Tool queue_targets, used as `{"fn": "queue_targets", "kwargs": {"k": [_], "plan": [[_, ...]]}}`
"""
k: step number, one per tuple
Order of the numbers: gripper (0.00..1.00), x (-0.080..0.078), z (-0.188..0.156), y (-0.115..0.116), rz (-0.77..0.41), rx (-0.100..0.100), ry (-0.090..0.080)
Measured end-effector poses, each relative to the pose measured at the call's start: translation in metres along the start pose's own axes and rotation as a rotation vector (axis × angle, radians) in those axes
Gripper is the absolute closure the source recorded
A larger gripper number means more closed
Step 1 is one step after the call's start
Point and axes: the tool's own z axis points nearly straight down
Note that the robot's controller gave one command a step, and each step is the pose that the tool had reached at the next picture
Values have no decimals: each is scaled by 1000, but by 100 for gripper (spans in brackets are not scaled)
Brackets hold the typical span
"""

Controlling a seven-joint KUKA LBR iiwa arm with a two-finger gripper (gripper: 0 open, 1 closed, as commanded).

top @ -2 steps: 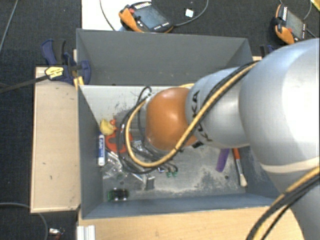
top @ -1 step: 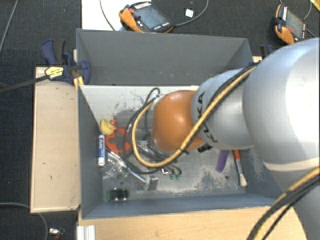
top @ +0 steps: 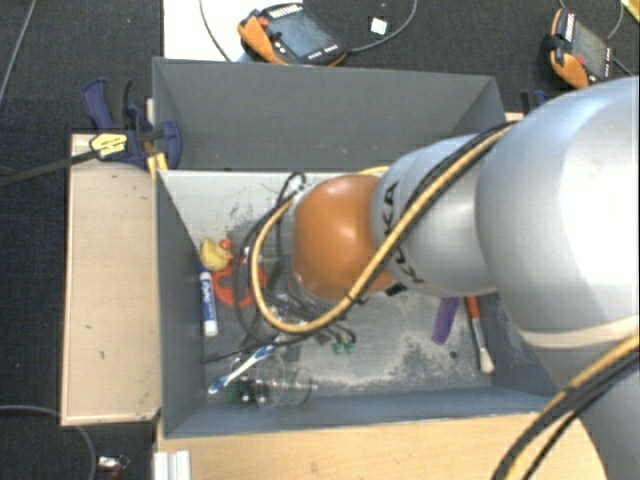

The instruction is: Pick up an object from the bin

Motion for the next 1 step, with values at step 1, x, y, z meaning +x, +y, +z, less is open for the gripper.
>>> {"fn": "queue_targets", "kwargs": {"k": [1], "plan": [[100, 0, 0, 0, 1, 0, 0]]}}
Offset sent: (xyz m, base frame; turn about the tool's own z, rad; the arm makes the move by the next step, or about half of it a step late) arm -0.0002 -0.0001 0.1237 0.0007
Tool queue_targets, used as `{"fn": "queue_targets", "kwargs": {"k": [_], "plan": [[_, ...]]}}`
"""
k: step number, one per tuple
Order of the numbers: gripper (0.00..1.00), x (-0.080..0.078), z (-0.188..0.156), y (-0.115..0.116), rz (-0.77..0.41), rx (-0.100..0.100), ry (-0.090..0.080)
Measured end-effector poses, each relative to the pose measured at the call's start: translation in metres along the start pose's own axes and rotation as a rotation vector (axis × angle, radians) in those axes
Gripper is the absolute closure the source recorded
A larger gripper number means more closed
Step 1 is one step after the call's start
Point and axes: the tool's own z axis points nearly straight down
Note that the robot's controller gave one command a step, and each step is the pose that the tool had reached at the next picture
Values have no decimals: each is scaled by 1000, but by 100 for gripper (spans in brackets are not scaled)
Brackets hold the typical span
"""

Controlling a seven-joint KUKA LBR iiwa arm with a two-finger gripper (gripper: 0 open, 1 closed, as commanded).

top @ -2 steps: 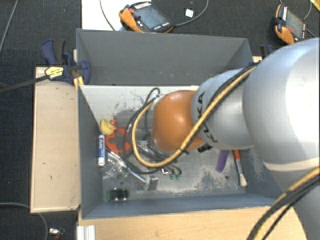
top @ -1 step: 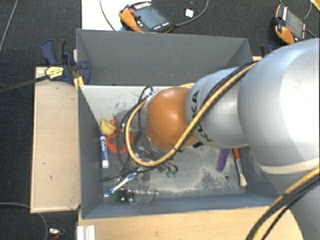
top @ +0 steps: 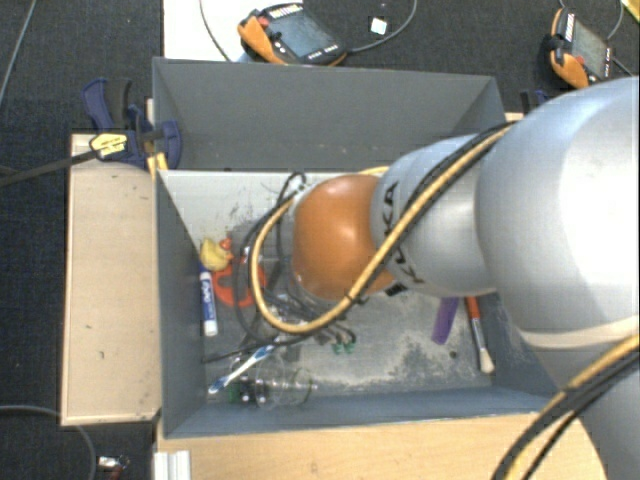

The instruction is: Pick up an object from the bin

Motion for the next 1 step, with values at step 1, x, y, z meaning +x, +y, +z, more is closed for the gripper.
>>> {"fn": "queue_targets", "kwargs": {"k": [1], "plan": [[100, 3, -37, 0, 3, 1, 10]]}}
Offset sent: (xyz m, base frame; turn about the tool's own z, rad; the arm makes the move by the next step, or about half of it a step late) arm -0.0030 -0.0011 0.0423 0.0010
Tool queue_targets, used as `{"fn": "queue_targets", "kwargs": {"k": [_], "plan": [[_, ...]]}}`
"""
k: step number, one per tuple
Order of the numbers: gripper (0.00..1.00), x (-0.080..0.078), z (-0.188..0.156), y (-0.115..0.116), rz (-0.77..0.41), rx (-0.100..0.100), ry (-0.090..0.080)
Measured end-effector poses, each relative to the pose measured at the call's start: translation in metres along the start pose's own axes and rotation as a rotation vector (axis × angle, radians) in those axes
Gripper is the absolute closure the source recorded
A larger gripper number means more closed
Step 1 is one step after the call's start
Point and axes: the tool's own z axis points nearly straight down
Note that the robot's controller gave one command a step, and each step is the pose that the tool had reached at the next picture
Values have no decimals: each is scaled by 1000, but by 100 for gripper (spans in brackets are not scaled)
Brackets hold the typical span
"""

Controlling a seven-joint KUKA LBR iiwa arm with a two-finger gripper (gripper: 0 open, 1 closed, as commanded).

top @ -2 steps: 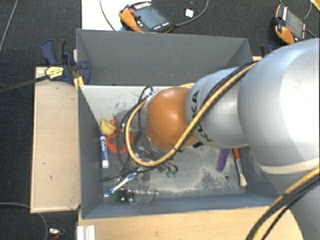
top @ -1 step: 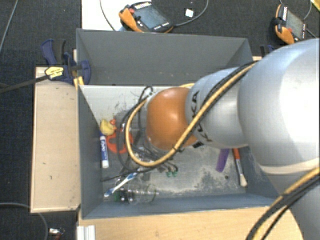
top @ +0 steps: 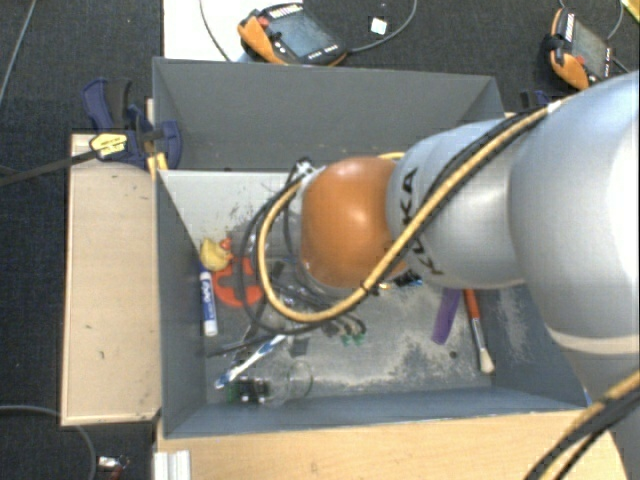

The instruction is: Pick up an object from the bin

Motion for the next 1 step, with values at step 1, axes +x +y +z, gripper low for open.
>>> {"fn": "queue_targets", "kwargs": {"k": [1], "plan": [[100, -3, -28, 0, 1, -1, -11]]}}
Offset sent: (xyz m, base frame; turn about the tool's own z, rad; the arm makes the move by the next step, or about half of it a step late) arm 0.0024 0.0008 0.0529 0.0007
